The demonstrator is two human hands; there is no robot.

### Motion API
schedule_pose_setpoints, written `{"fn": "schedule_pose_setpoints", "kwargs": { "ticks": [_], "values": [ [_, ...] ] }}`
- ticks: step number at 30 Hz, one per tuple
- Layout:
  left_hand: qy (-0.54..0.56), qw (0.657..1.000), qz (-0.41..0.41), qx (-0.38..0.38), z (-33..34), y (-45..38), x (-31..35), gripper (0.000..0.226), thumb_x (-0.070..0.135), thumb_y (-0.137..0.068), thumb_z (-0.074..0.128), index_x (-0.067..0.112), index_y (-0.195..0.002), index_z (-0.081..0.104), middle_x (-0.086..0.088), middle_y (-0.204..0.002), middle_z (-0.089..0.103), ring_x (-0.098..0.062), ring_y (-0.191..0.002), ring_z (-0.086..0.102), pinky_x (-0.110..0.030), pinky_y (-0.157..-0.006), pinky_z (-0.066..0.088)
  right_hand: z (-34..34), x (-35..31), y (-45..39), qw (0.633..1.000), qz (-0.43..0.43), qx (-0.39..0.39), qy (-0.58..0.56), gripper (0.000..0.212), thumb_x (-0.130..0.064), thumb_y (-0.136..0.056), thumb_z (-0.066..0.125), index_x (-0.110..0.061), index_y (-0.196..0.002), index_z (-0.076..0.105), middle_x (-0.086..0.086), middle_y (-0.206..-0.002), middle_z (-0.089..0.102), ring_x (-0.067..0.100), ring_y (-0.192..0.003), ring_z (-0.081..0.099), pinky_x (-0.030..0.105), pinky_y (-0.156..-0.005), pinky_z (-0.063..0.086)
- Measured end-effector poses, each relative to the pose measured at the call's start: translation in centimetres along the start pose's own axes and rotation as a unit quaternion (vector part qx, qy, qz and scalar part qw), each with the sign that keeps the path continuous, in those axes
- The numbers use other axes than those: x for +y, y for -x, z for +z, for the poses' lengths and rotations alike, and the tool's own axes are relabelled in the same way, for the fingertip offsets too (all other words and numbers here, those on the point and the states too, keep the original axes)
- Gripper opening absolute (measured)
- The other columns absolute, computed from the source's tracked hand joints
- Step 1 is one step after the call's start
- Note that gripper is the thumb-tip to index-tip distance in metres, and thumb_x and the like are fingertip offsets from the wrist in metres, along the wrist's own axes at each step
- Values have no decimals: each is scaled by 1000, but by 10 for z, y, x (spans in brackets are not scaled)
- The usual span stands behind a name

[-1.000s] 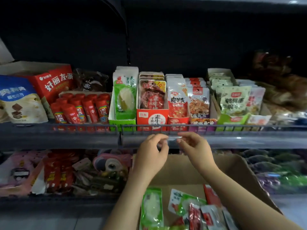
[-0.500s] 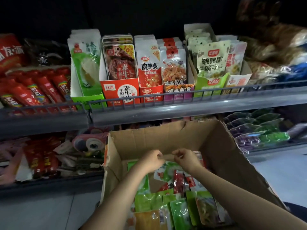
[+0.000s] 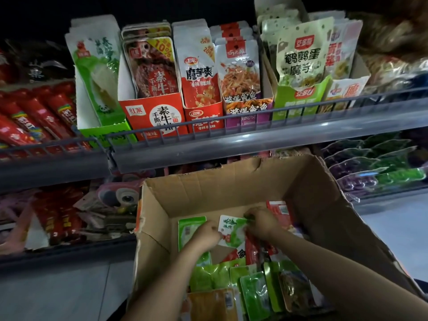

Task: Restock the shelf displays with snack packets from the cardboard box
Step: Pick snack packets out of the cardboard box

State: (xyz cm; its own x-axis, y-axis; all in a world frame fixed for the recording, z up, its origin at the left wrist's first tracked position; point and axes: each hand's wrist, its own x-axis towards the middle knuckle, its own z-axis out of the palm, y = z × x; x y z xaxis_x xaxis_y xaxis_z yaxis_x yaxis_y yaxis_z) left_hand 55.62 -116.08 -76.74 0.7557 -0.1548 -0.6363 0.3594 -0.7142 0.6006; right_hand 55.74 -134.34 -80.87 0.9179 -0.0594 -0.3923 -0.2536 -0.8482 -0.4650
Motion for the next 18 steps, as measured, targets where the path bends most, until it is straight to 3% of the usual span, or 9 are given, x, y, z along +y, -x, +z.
{"fn": "schedule_pose_setpoints", "kwargs": {
  "ticks": [3,6,9,11,13,15,18],
  "values": [
    [51,998,-25,4,0,-2,-2,19,7,-94,49,11,-109,59,-7,-102,63,-16,-82,56,-29,-75,48,5,-1,-6,999,24,13,-47,11,-22,-74,73,-26,-82,68,-3,-99,69,18,-96,63,32,-87,51],
    [102,994,-48,6,-4,-3,0,12,7,-94,52,11,-99,61,-6,-87,63,-20,-80,59,-29,-72,51,7,-3,-8,993,50,-4,-107,16,-21,-78,74,-26,-67,62,-2,-86,70,20,-85,66,40,-83,54],
    [100,993,-55,18,-7,-2,2,13,18,-91,62,11,-102,63,-9,-99,66,-19,-80,57,-25,-69,49,-1,-7,-2,982,59,-25,-179,18,-20,-81,73,-24,-67,61,-1,-83,69,20,-87,65,41,-83,55],
    [117,992,-50,16,-10,-1,5,23,23,-87,67,10,-105,63,-10,-106,67,-22,-86,61,-29,-73,51,-8,-12,2,979,39,-33,-195,18,-21,-84,70,-24,-69,59,-2,-82,67,19,-87,64,37,-84,53],
    [145,989,-35,20,-14,3,12,13,20,-84,70,11,-91,63,-12,-96,68,-25,-84,63,-33,-75,52,-18,-19,8,974,12,-23,-223,21,-20,-85,68,-23,-68,57,-3,-77,63,17,-83,60,33,-78,51],
    [188,982,-7,32,-23,9,20,14,14,-84,70,12,-75,59,-12,-82,67,-21,-71,61,-27,-67,48,-33,-31,15,967,-7,-13,-253,22,-17,-87,66,-21,-68,55,-4,-74,59,13,-76,56,20,-68,49],
    [267,962,28,58,-43,29,40,17,14,-83,71,12,-74,57,-5,-67,65,-11,-51,58,-17,-51,45,-58,-52,30,955,-32,11,-294,19,-17,-88,65,-19,-71,56,-5,-73,59,5,-67,54,7,-52,42]
  ]
}}
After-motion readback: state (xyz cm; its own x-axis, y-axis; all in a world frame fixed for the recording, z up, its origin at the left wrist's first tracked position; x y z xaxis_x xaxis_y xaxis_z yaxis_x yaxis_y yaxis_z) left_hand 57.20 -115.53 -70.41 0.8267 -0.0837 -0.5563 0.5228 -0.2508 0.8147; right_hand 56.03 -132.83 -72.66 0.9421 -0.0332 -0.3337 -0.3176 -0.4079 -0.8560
